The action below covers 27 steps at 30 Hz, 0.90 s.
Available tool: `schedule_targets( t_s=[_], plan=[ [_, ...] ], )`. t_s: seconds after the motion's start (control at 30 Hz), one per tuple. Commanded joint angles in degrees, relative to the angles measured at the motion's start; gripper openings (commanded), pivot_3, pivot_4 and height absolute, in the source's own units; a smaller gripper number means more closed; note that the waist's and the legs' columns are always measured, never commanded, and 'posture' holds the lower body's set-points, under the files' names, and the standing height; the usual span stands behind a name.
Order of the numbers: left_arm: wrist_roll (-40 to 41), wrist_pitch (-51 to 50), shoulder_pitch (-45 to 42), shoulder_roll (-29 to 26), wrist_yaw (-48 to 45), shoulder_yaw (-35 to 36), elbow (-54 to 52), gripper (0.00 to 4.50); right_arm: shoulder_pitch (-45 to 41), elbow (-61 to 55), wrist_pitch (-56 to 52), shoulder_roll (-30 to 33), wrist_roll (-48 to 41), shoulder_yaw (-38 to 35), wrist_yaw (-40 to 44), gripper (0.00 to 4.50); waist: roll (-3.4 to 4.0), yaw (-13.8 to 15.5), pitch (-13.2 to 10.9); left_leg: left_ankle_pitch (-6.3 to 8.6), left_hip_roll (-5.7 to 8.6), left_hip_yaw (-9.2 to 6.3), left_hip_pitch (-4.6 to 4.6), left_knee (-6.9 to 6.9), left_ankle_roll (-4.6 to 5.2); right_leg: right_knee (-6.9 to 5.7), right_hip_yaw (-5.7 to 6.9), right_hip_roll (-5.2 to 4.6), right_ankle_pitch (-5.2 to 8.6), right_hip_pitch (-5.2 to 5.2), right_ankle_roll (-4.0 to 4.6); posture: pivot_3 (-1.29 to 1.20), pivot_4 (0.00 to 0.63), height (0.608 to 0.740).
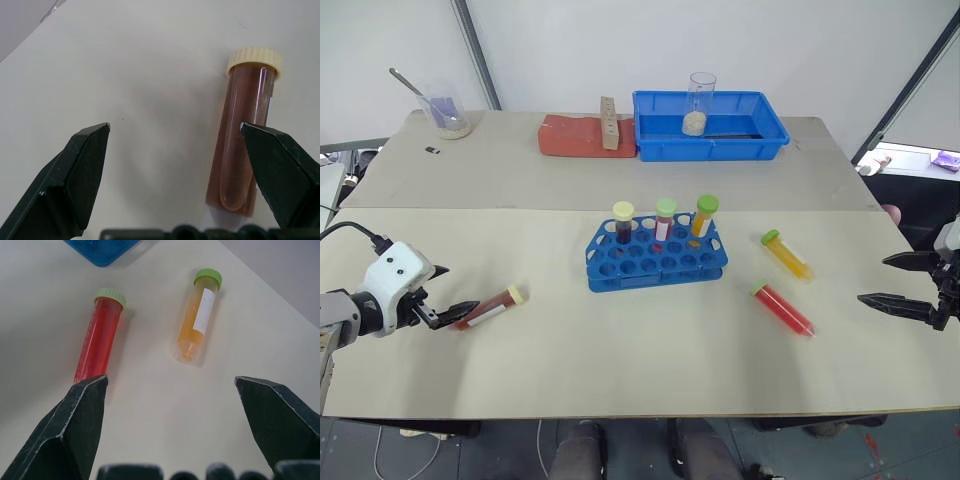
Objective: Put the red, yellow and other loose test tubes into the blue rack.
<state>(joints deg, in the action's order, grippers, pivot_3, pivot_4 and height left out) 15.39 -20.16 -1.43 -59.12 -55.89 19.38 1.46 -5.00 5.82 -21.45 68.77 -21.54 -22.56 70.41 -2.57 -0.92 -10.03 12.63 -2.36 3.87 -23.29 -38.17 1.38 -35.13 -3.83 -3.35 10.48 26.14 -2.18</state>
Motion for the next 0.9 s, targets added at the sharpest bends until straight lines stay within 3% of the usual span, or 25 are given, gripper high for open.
schedule_targets(
  t_s=[0.03, 0.47, 0.9],
  plan=[
    [0.59, 0.16, -0.48, -0.54, -0.23, 2.02, -1.27, 4.50, -0.35, -1.28, 0.63, -0.10, -0.31, -1.22, 0.00, 4.48, 0.00, 0.00, 0.00, 0.00, 0.00, 0.00, 0.00, 0.00, 0.00, 0.00, 0.00, 0.00, 0.00, 0.00, 0.00, 0.00, 0.150, 0.740],
    [-2.15, 7.83, -3.75, -0.42, -0.09, -0.02, 4.52, 4.50, -0.06, -2.92, 0.12, -2.19, -0.14, -1.80, -1.98, 4.48, 0.00, 0.05, 0.00, 0.00, 0.00, 0.02, 0.01, -0.01, 0.00, -0.03, 0.00, 0.01, -0.03, -0.01, 0.01, 0.00, 0.150, 0.740],
    [-0.54, 5.44, -5.52, -0.32, -2.24, -0.79, 5.56, 4.50, -0.02, -4.14, 0.49, -2.84, 0.45, -1.53, -4.25, 4.48, 0.00, 0.07, 0.00, -0.01, -0.02, 0.03, 0.02, -0.01, 0.00, -0.07, -0.01, 0.04, -0.05, -0.01, 0.01, 0.00, 0.150, 0.740]
  ],
)
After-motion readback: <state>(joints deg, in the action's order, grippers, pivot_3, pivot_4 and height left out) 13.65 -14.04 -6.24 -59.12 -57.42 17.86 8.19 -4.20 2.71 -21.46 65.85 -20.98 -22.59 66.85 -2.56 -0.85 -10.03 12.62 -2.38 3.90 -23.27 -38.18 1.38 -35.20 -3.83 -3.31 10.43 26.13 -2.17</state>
